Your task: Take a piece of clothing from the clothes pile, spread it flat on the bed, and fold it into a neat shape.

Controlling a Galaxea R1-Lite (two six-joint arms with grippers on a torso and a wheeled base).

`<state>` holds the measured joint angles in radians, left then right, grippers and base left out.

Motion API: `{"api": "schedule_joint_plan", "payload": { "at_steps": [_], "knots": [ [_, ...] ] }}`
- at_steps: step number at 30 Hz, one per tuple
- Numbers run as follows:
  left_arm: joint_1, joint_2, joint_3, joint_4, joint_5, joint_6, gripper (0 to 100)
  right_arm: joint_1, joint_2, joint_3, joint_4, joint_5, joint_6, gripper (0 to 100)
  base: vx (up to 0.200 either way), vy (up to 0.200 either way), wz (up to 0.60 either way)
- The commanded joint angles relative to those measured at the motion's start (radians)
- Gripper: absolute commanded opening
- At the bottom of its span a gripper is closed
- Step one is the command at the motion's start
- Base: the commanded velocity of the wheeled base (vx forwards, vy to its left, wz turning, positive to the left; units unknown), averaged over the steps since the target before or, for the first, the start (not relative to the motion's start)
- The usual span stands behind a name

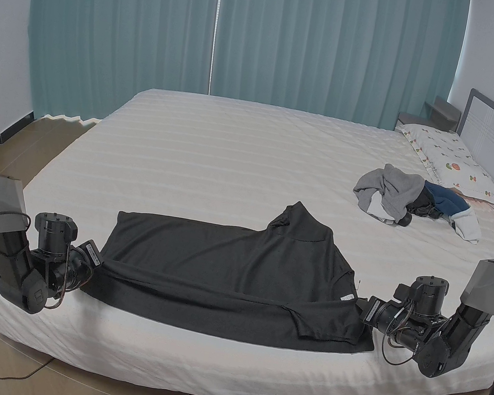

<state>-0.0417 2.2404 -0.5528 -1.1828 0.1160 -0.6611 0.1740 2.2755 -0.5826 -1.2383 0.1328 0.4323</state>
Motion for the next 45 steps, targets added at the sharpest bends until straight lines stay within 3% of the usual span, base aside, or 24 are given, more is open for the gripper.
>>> {"api": "schedule_joint_plan", "payload": {
  "at_steps": [1,7,15,16,19,24,28,31,32,37,41,45],
  "knots": [
    [0.000,-0.004,-0.032,0.012,0.001,-0.005,0,0.001,0.024,-0.017,-0.003,-0.001,0.017,0,0.000,0.000,0.00],
    [0.000,0.007,-0.058,0.054,-0.001,-0.005,0,0.001,0.042,-0.036,-0.003,-0.001,0.037,0,0.000,0.000,0.00],
    [0.000,0.042,-0.128,0.129,-0.002,-0.071,0,0.001,0.070,-0.059,-0.004,0.001,0.072,0,0.000,0.000,0.00],
    [0.000,0.050,-0.130,0.129,-0.002,-0.072,100,0.002,0.079,-0.060,-0.006,0.002,0.075,100,0.000,0.000,0.00],
    [0.002,0.073,-0.142,0.127,-0.001,-0.080,100,0.002,0.096,-0.065,-0.009,0.002,0.088,100,0.000,0.000,0.00],
    [0.006,0.077,-0.145,0.124,-0.001,-0.104,100,-0.001,0.088,-0.072,-0.009,0.004,0.180,100,0.000,0.000,0.00],
    [0.013,0.057,-0.136,0.121,-0.001,-0.115,100,-0.013,0.062,-0.057,-0.043,0.011,0.358,100,0.000,0.000,0.00],
    [0.019,0.039,-0.131,0.118,-0.001,-0.117,100,-0.022,0.061,-0.048,-0.055,0.011,0.402,100,0.000,0.000,0.00],
    [0.031,0.011,-0.121,0.118,-0.004,-0.146,100,-0.041,0.056,-0.026,-0.076,0.021,0.480,100,0.000,0.000,0.00],
    [0.046,-0.001,-0.121,0.081,-0.033,-0.279,100,-0.093,0.055,0.006,-0.130,0.117,0.638,100,0.000,0.000,0.00],
    [0.054,-0.001,-0.116,0.095,-0.088,-0.284,100,-0.096,0.056,0.035,-0.153,0.151,0.669,100,0.150,-0.150,0.00],
    [0.051,-0.005,-0.102,0.095,-0.094,-0.284,100,-0.080,0.058,0.067,-0.182,0.151,0.671,100,0.150,-0.150,0.00]
  ]
}}
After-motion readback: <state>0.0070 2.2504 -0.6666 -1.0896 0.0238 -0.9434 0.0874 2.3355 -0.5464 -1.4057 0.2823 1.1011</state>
